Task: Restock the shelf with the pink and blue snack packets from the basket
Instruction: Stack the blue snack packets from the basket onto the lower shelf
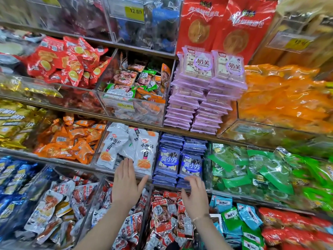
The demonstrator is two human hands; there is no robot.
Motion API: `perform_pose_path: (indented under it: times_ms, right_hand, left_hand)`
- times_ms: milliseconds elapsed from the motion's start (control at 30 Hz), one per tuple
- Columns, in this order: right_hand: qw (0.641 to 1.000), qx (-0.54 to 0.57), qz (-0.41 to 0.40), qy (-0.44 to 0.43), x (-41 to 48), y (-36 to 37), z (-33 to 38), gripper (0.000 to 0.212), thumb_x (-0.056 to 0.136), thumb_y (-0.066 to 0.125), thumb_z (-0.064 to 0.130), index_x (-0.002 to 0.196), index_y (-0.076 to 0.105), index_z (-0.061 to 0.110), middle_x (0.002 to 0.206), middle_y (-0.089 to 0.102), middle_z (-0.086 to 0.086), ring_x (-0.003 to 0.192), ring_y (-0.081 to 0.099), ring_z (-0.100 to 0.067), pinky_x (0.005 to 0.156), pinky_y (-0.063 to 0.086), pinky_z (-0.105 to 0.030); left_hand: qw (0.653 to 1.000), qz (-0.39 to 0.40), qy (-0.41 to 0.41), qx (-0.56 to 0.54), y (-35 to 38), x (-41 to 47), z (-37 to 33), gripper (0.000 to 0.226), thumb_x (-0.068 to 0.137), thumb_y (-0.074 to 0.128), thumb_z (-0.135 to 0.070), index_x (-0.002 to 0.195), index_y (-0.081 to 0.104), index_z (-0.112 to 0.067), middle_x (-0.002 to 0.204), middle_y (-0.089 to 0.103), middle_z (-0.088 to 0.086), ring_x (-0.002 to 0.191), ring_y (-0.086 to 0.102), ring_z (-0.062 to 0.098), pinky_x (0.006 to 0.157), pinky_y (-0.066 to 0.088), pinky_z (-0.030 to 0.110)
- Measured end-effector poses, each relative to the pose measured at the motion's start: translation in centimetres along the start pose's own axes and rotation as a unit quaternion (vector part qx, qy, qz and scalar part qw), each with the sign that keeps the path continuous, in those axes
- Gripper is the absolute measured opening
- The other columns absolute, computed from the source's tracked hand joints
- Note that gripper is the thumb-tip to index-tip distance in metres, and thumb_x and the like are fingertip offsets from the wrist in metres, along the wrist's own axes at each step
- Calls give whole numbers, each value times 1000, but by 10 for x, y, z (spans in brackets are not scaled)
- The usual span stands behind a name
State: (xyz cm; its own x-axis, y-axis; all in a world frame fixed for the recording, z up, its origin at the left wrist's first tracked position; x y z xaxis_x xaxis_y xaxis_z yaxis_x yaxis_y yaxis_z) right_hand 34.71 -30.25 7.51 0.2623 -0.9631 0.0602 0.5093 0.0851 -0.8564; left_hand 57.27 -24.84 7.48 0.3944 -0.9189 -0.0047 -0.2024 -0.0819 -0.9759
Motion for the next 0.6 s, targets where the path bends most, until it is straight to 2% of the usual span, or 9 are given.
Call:
perform_pose_path:
  times_ms: [100, 200, 267, 400, 533, 600]
  right_hand:
    - [994, -97, 45, -36, 37, -2, 7, 67, 83, 64, 24, 142, 30, 23, 149, 24, 2, 138, 22, -17, 117, 22, -31]
    - [962, -227, 141, -59, 60, 12, 3, 98, 83, 66, 32, 150, -4, 19, 158, -4, -1, 146, 0, -21, 119, 9, -39]
    - [937, -301, 161, -71, 66, 17, -9, 100, 86, 63, 31, 148, -15, 17, 158, -12, -2, 146, -7, -21, 119, 6, -41]
    - [917, -364, 141, -76, 72, 14, -23, 91, 91, 50, 3, 145, -21, 22, 157, -16, -3, 146, -10, -24, 117, 5, -46]
    - [918, -368, 138, -59, 71, 17, -22, 92, 90, 49, 2, 145, -21, 25, 157, -16, -5, 145, -9, -27, 117, 7, -49]
    - [917, -367, 147, -55, 70, 17, -20, 93, 89, 51, 3, 145, -20, 26, 157, -15, -7, 145, -9, -28, 117, 5, -49]
  left_hand:
    - [1000, -1, -1, 5, -2, 0, -1, 105, 82, -10, -73, 147, 24, 2, 154, 26, 19, 144, 23, 32, 119, 17, 43]
    - [1000, -3, -2, 7, 0, 0, 1, 107, 77, -18, -73, 150, 15, -1, 157, 18, 16, 146, 15, 29, 120, 10, 40]
    - [1000, -8, -4, 4, 1, 0, 1, 108, 77, -19, -74, 150, 14, -2, 157, 18, 16, 146, 15, 29, 120, 10, 40]
    - [1000, -5, -2, 11, -1, 1, 1, 108, 78, -18, -73, 149, 18, 0, 156, 21, 17, 145, 19, 30, 119, 13, 41]
    - [1000, 3, -3, 13, -1, 0, 1, 108, 79, -19, -72, 148, 21, 1, 155, 23, 18, 144, 21, 31, 119, 15, 41]
    - [1000, 8, 0, 8, -3, 1, 0, 106, 83, -13, -71, 144, 30, 4, 150, 32, 22, 140, 31, 34, 116, 24, 45]
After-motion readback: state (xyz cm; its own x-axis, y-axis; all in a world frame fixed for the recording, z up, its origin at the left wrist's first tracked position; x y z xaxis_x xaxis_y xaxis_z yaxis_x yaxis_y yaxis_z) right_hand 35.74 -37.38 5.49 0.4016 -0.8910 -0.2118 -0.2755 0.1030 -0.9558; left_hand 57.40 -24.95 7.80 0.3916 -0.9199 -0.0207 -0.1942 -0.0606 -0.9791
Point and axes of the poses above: each hand's wrist, its own x-axis towards the middle knuckle, its own y-axis out of the palm, z = x × y, the point moved 4 cm from there along x, towards the middle knuckle
